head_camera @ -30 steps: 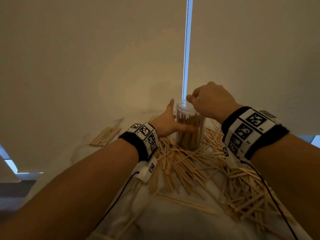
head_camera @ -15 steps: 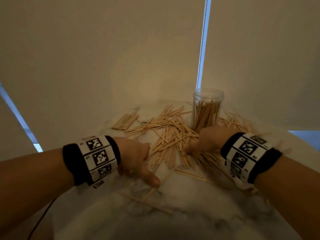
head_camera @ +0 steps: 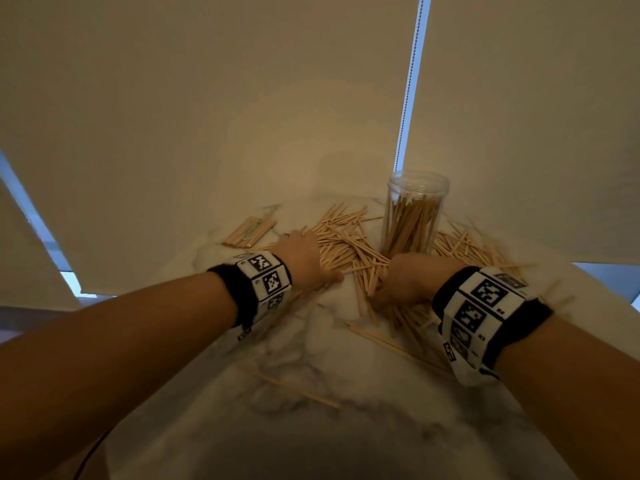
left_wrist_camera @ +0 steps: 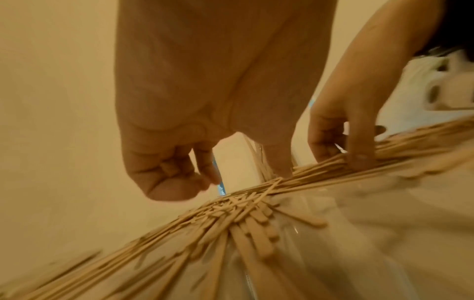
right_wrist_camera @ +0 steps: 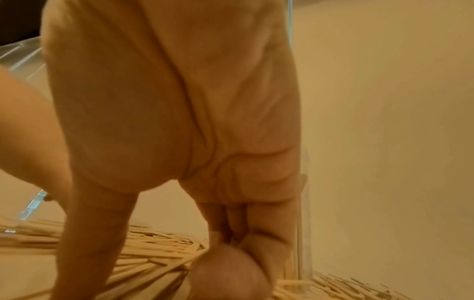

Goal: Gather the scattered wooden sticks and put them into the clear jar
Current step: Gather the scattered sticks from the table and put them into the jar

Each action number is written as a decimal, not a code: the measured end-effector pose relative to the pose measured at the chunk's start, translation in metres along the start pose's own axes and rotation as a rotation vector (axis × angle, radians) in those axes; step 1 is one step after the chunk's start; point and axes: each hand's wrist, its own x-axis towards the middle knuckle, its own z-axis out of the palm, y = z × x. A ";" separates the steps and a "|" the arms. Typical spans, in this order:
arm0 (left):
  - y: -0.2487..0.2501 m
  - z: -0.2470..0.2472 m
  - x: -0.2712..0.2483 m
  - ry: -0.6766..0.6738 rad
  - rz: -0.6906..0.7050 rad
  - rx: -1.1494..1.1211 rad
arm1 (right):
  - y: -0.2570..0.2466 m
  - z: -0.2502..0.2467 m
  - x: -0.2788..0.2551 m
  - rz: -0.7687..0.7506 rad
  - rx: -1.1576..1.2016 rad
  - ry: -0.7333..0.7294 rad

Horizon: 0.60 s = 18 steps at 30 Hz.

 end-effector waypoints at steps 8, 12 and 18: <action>0.025 -0.011 0.014 -0.218 0.003 0.065 | -0.004 -0.003 -0.009 -0.021 -0.097 -0.047; 0.029 -0.016 0.009 -0.257 -0.010 0.085 | -0.003 -0.004 -0.011 -0.004 -0.080 -0.064; 0.021 -0.024 0.004 -0.288 -0.048 0.115 | 0.004 -0.002 -0.015 0.016 -0.064 -0.003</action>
